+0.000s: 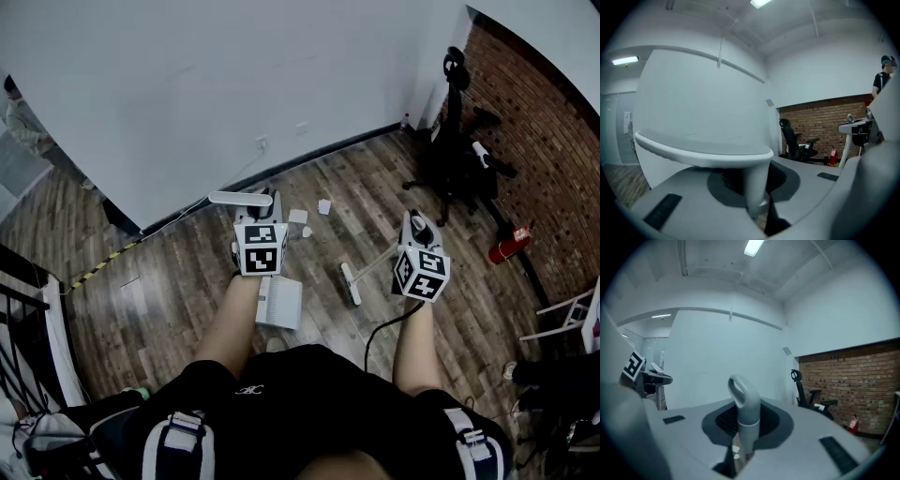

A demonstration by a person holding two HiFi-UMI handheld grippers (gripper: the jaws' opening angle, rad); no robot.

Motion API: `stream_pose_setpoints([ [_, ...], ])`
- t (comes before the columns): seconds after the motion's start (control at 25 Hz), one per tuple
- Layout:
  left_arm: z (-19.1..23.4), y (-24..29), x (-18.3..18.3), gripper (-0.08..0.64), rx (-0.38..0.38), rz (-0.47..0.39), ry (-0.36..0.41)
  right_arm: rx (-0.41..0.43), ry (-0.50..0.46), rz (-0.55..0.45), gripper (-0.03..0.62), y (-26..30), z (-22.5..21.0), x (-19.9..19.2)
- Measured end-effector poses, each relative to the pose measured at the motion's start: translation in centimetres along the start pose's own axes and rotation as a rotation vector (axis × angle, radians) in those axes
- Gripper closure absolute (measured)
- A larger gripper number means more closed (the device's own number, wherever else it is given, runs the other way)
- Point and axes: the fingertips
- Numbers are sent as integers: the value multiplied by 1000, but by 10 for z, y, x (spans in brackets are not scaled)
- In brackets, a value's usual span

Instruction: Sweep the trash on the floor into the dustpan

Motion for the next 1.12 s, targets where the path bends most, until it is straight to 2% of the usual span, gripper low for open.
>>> stream_pose_setpoints([
  [0.16,-1,8,5,505,-21,-23,8,-6,3,-22,538,7,1,2],
  [0.6,1,17,21,505,-21,-56,14,50,46,-29,538,24,12,4],
  [0.96,-14,41,32,505,19,-56,24,109,68,-10,538,30,-10,-12],
  [1.12,-15,49,48,505,31,-80,26,123,56,7,538,27,-23,-23],
])
Point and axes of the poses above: the fingertips, and each gripper's own axes: y forward along the fingers, z to its left, x out of its top, and after that the axes turned 4 degrees about -z, right-handed
